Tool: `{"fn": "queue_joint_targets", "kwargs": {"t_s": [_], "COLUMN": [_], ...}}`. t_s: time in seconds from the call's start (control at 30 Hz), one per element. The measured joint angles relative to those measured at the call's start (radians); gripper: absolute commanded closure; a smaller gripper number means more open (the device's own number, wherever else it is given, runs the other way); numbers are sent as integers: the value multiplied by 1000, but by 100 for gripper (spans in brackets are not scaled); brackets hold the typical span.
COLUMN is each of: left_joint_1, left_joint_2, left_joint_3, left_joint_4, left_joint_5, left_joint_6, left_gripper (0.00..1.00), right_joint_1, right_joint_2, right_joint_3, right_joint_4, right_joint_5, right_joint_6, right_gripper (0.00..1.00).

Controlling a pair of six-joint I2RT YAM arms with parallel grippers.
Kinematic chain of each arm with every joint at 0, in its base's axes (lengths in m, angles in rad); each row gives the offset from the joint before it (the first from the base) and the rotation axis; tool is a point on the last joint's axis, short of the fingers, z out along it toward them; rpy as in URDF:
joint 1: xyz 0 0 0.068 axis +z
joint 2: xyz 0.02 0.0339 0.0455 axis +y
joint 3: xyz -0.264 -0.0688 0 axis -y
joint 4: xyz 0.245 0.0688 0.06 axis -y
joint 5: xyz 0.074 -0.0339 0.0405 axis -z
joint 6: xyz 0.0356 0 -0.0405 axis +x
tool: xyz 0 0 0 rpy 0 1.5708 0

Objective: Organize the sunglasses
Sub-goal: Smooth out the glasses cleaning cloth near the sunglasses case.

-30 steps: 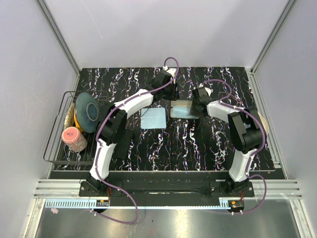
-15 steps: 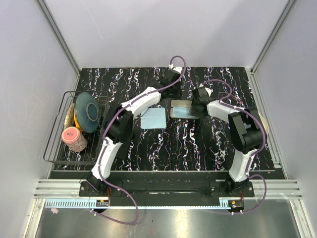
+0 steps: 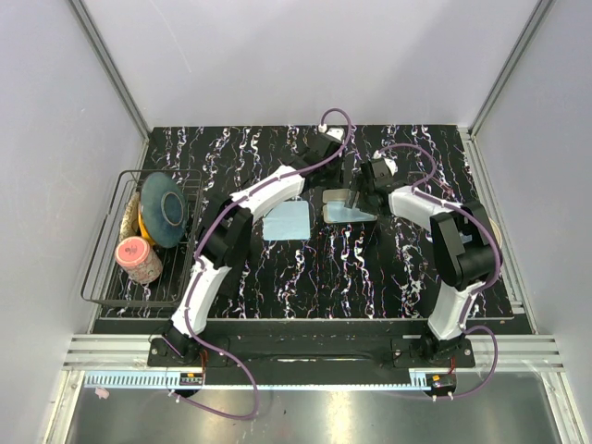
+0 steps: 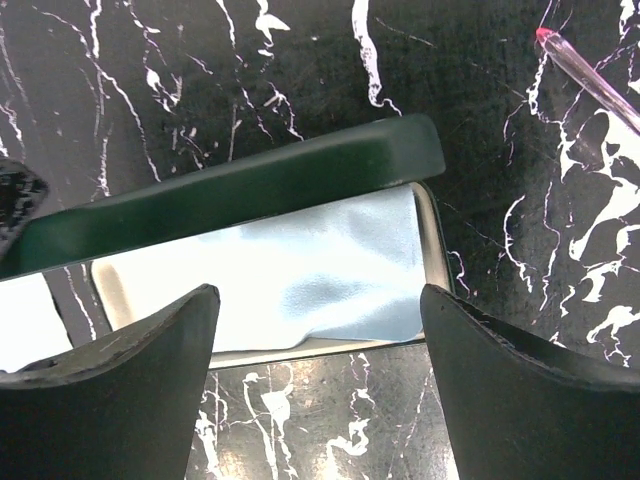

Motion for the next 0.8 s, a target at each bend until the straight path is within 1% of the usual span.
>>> {"fn": "queue_joint_targets", "kwargs": {"t_s": [0.13, 0.3, 0.33, 0.37, 0.4, 0.43, 0.47, 0.5, 0.53, 0.67, 0.8], "left_joint_1": [3, 9, 11, 13, 15, 19, 22, 24, 26, 36, 36], "left_joint_2": [0, 0, 0, 0, 0, 0, -2, -2, -2, -2, -35], "left_joint_3": [-13, -60, -74, -89, -97, -110, -127, -140, -148, -179, -224], "left_joint_4": [10, 91, 114, 138, 155, 177, 204, 225, 243, 292, 323], "left_joint_5": [3, 38, 52, 70, 85, 102, 119, 135, 148, 204, 220], "left_joint_6": [-4, -10, -12, -15, -14, -13, -18, -20, -19, -19, -16], "left_gripper": [62, 46, 41, 31, 29, 28, 24, 2, 1, 1, 1], "right_joint_1": [0, 0, 0, 0, 0, 0, 0, 0, 0, -6, -7], "right_joint_2": [-16, -36, -40, -46, -51, -58, -67, -77, -84, -108, -120], "right_joint_3": [-5, -34, -39, -45, -49, -53, -58, -62, -63, -66, -66], "right_joint_4": [18, 32, 33, 33, 34, 35, 35, 35, 37, 37, 35], "right_joint_5": [-8, -8, -8, -8, -8, -8, -8, -8, -7, -6, -6], "right_joint_6": [0, 3, 4, 5, 5, 5, 5, 5, 5, 4, 0], "right_gripper": [12, 13, 13, 13, 13, 13, 13, 12, 12, 11, 11]}}
